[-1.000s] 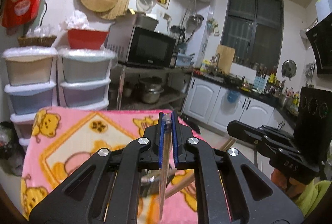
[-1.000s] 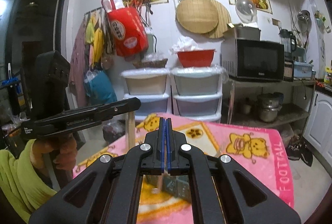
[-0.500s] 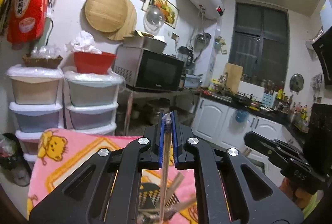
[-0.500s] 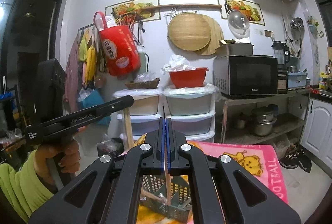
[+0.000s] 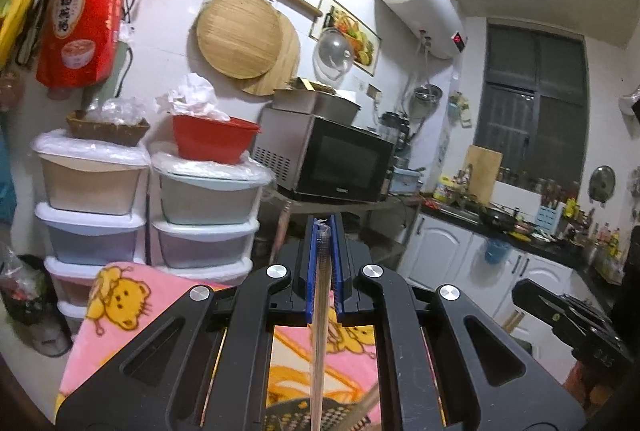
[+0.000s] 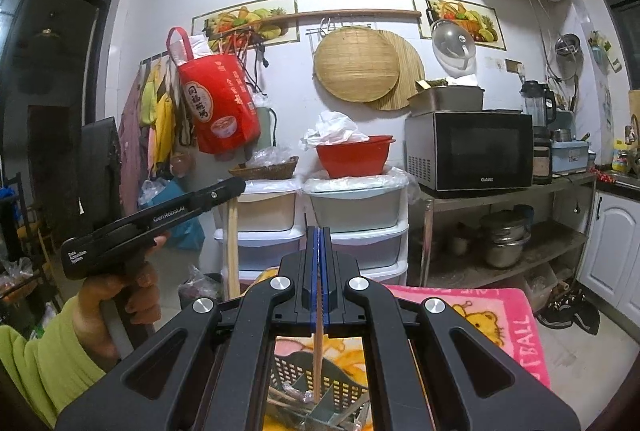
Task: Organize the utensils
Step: 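Raise both tools' chopsticks and lower them into the green caddy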
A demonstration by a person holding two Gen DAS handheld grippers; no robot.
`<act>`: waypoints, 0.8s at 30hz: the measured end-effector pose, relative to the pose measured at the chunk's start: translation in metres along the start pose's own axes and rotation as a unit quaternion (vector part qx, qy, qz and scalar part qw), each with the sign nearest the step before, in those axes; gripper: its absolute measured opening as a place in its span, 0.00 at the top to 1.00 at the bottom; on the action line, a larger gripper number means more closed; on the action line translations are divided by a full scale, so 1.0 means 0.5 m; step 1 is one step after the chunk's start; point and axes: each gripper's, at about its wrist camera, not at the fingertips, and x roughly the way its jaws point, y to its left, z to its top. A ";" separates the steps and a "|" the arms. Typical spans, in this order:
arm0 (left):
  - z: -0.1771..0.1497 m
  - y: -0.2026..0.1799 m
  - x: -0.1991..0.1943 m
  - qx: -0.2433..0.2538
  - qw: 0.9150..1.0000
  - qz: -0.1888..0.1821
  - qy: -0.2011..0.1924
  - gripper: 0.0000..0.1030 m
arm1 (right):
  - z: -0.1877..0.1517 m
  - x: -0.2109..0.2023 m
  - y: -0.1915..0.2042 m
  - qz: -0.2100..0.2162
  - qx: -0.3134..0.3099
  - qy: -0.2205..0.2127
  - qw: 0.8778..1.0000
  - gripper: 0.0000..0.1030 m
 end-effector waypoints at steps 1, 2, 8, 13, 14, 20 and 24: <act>-0.002 0.004 0.007 -0.001 1.000 0.002 0.001 0.96 | -0.002 0.007 -0.002 0.002 0.001 0.003 1.000 0.99; -0.004 0.009 0.013 -0.002 1.000 0.003 0.003 0.96 | -0.004 0.013 -0.003 0.002 0.000 0.008 1.000 0.99; -0.041 0.044 0.055 -0.015 1.000 0.015 0.019 0.96 | -0.036 0.061 -0.006 0.007 -0.001 0.041 0.999 0.99; -0.061 0.076 0.085 -0.027 0.999 0.022 0.030 0.96 | -0.076 0.102 -0.017 0.005 0.010 0.073 0.997 0.99; -0.062 0.081 0.091 -0.030 0.999 0.022 0.032 0.96 | -0.082 0.109 -0.018 0.005 0.012 0.078 0.997 0.99; -0.040 0.098 0.105 -0.062 0.997 0.001 0.043 0.96 | -0.108 0.131 -0.028 0.003 0.022 0.095 0.995 0.99; -0.014 0.095 0.102 -0.064 0.997 -0.009 0.035 0.96 | -0.109 0.136 -0.034 0.003 0.025 0.095 0.995 0.99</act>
